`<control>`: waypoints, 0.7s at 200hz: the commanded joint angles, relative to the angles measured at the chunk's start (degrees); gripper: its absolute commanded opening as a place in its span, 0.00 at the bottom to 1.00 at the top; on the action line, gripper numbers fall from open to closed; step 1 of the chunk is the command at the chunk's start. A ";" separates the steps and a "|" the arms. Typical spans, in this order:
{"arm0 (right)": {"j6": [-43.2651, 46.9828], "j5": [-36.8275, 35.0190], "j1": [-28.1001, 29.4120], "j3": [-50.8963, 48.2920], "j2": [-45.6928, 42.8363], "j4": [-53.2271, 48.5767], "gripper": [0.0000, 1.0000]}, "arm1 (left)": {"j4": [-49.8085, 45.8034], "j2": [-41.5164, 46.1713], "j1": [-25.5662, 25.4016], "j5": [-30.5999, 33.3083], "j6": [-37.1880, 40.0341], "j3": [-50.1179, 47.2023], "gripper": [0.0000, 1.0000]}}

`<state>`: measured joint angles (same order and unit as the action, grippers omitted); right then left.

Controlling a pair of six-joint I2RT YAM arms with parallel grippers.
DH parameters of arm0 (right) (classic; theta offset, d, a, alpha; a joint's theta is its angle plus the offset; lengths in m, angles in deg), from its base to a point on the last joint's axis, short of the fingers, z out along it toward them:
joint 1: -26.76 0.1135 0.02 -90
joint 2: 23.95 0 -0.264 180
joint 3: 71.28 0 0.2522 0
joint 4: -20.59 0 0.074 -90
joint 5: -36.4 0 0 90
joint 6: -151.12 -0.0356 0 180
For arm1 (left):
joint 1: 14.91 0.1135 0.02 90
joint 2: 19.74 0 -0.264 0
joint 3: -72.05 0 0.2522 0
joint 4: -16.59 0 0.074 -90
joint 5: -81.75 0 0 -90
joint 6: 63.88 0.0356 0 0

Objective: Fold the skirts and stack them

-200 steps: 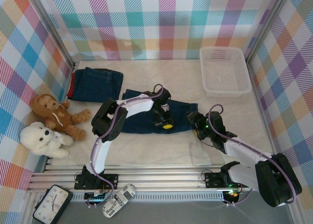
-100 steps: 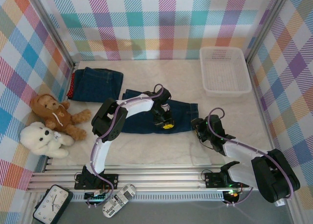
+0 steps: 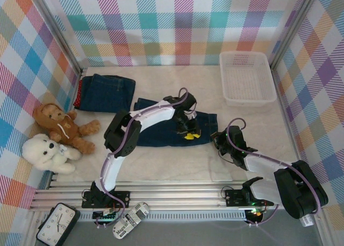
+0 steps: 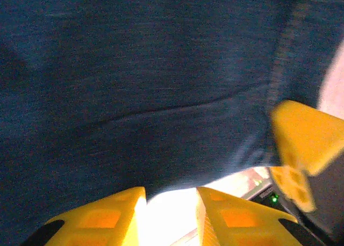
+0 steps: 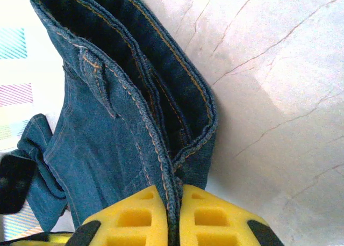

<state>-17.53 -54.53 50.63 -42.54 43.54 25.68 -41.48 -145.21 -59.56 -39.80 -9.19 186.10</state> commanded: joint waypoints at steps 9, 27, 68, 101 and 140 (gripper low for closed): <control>0.97 0.49 0.37 0.29 0.74 0.48 0.00 | -8.85 -7.63 -2.64 -1.38 4.58 6.33 0.28; 0.91 -0.09 0.29 0.00 0.34 0.05 0.00 | -9.77 -8.99 -2.65 0.26 4.97 6.04 0.27; 4.22 -2.05 0.30 0.80 -2.19 -2.75 0.00 | -7.74 -10.51 -1.95 -1.46 5.08 1.73 0.25; 11.83 -2.88 0.32 2.89 -4.57 -7.08 0.00 | -4.02 -0.97 0.35 -2.09 5.07 1.75 0.30; 21.39 -4.50 0.29 5.23 -7.27 -12.41 0.00 | -2.28 13.27 8.23 8.30 5.46 -5.76 0.69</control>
<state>-4.84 -56.69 50.85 -40.42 37.98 17.46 -43.19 -142.43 -57.52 -40.15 -4.76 184.20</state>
